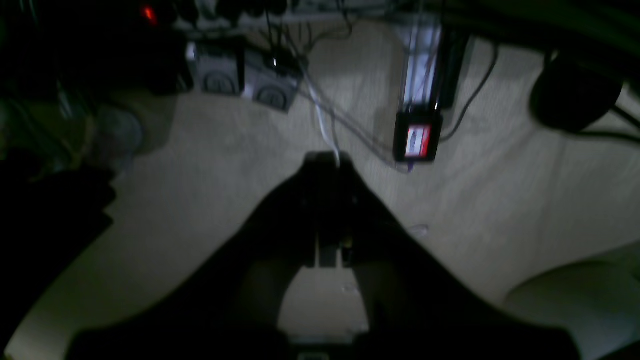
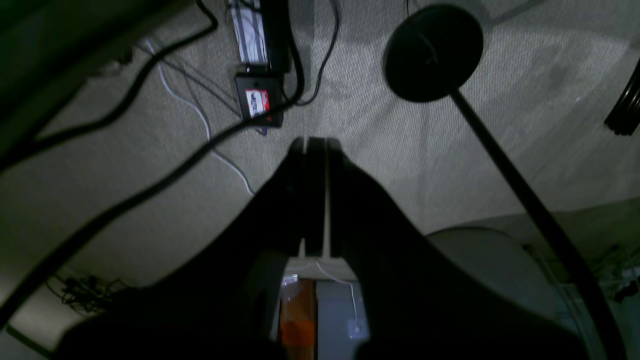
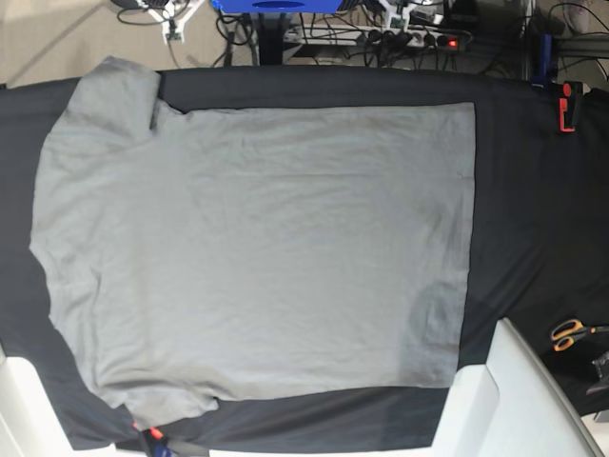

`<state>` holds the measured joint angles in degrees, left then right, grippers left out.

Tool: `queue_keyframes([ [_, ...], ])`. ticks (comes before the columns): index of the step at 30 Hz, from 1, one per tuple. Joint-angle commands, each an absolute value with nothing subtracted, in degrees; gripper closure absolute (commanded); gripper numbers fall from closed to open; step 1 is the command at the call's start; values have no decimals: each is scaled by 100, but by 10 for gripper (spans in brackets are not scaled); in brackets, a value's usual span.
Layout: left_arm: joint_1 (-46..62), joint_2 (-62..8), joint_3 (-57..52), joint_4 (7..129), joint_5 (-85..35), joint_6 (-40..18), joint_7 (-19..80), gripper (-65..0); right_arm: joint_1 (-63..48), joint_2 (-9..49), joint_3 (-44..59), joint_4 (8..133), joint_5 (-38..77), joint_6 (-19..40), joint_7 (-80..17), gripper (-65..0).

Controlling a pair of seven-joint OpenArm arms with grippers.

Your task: Fold the T-shirt properly

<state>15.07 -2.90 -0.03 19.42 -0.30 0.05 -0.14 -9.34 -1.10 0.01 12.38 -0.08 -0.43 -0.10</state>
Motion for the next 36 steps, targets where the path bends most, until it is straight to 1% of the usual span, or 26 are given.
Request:
queue_keyframes([
  [1, 1499, -303, -13, 1930, -40, 40, -40, 0, -963, -101, 13, 1253, -4, -48, -4, -2],
  [18, 1499, -312, -13, 1938, -40, 40, -40, 0, -980, -101, 22, 1253, 4, -48, -31, -2],
  [28, 1604, -330, -13, 2009, -40, 40, -40, 0, -1262, -136, 31, 1411, 13, -48, -31, -2],
  [30, 1903, -338, -13, 2466, -40, 40, -48, 0, -1516, -145, 31, 1771, 13, -48, -31, -2],
  [33, 2510, -462, -13, 3459, -40, 40, -48, 0, -2026, -145, 31, 2554, 13, -57, -40, -2],
  [36, 3011, -585, -13, 4268, -48, 48, -48, 0, -2519, -110, 40, 3442, 13, -66, -444, -2],
])
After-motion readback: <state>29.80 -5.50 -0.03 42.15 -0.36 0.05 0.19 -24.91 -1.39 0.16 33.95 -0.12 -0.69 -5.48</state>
